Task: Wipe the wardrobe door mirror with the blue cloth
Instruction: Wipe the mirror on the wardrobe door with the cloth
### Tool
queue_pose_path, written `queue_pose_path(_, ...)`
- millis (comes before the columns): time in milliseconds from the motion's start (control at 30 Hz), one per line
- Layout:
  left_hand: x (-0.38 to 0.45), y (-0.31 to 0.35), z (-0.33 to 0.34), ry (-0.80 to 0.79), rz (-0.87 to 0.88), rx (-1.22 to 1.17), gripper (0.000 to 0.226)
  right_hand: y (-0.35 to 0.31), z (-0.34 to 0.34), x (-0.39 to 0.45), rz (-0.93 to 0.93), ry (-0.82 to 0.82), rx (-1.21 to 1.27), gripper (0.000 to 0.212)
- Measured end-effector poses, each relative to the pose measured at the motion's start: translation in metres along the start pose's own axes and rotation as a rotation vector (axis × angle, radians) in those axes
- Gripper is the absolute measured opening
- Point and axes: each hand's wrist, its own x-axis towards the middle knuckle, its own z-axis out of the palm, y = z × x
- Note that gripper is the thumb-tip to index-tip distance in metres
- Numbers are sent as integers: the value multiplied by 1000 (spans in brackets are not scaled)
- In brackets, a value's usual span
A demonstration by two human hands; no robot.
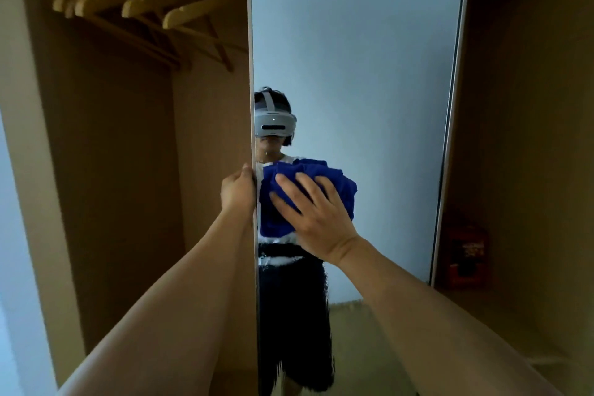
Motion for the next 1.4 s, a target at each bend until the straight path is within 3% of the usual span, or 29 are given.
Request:
queue_pose_path(167,-7,-1,0,-28,14,-33,28,24,-22,39,-101,0,10,43)
queue_pose_path(400,-4,-4,-4,-11,-6,60,35,42,-37,123,94,58,95,38)
queue_pose_path(600,-9,-4,-7,-82,-7,-143,32,16,-16,75,73,124,106,32)
queue_pose_path(700,-9,-1,-9,-83,-87,-262,34,-1,-7,41,44,125,92,32)
queue_pose_path(1000,-13,0,-7,-53,-131,-116,35,-23,3,-10,-100,18,113,32)
queue_pose_path(1233,-13,-3,-6,-28,-59,-87,39,-1,2,-15,-396,-52,-12,36)
queue_pose_path(1300,-11,-3,-6,-34,-17,-53,40,16,-1,-5,-362,-14,-73,36)
queue_pose_path(1400,-9,-8,-4,-47,41,12,42,48,-9,9,-131,65,-129,37)
